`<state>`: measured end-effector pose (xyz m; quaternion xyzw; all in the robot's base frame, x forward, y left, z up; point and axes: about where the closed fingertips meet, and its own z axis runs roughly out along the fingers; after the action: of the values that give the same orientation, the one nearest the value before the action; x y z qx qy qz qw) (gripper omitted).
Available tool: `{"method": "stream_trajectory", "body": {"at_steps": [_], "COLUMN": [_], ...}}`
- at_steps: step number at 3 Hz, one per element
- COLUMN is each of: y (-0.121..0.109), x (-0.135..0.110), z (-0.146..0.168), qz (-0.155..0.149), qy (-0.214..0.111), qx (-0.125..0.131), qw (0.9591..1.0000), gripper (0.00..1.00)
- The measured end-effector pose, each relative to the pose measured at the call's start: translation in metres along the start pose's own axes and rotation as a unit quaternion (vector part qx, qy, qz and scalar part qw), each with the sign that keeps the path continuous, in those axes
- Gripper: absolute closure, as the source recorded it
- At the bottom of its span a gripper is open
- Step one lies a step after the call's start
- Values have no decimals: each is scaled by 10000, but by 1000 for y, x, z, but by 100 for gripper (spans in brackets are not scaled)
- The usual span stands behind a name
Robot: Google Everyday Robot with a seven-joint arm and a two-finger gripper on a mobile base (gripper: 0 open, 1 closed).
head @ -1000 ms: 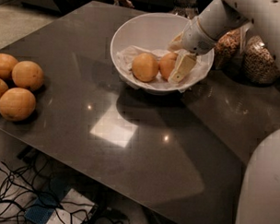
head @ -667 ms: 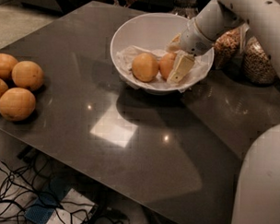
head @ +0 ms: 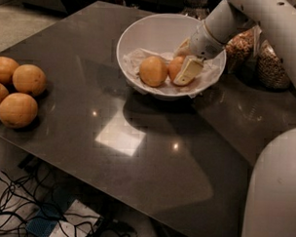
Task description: Pick orange from white bowl
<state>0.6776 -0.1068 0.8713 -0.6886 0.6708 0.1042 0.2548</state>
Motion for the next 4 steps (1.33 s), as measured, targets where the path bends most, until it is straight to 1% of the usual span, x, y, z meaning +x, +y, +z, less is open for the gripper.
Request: {"method": "stream_trajectory", "body": {"at_steps": [2,3,4], "y": [0,0,0], "x": [1,1,1], "z": [1,1,1], "qz": [-11,-11,-11], "qy": [-9,-9,-10], "qx": [0,0,0], "qw": [10000,10000,10000], "gripper": [91,100,100]}}
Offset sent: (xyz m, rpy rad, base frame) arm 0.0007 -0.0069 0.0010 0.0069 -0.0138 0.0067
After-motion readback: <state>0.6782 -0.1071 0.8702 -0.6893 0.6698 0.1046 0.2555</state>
